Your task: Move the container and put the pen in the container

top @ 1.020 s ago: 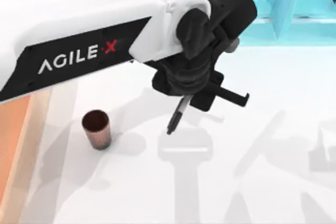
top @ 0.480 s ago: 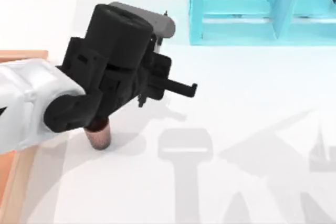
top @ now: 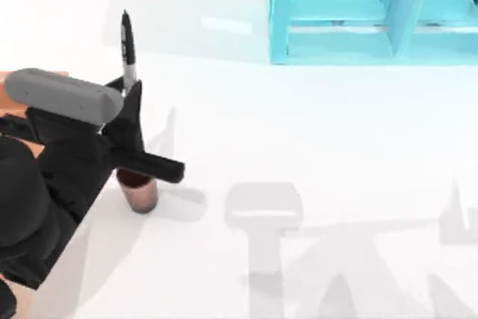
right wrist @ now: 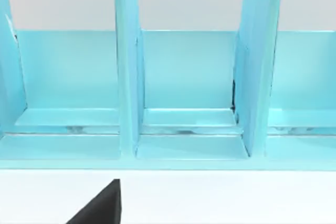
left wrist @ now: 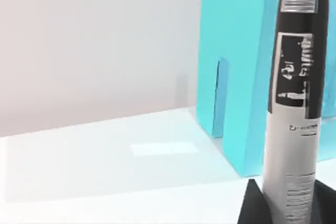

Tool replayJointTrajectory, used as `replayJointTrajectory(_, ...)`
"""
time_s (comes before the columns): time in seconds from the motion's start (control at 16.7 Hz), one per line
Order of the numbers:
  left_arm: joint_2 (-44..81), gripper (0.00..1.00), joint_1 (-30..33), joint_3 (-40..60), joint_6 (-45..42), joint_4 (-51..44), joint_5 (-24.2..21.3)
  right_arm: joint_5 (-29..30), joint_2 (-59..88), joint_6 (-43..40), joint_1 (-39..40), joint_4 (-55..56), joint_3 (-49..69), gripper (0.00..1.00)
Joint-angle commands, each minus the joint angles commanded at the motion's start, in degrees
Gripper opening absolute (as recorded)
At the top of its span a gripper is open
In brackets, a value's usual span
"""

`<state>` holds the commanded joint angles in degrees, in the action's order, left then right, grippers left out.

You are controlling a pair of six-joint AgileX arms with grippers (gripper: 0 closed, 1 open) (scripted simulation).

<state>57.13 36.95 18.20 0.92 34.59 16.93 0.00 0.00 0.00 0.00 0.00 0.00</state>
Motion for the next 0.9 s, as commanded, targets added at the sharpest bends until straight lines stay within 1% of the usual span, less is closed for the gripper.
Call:
replayJointTrajectory(0.18, -6.39, 0.0, -1.22, -8.56, -2.55, 10.51, -0.43, 0.0, 0.0, 0.0, 0.0, 0.0, 0.0, 1.0)
replayJointTrajectory(0.36, -10.02, 0.0, -1.84, -13.35, -4.06, 16.25, -0.8, 0.0, 0.0, 0.0, 0.0, 0.0, 0.0, 1.0)
replayJointTrajectory(0.78, -10.08, 0.0, -1.74, -13.82, -4.29, 16.99, -0.82, 0.0, 0.0, 0.0, 0.0, 0.0, 0.0, 1.0)
replayJointTrajectory(0.9, -8.1, 0.0, -1.87, -13.35, -4.22, 18.85, -1.24, 0.0, 0.0, 0.0, 0.0, 0.0, 0.0, 1.0)
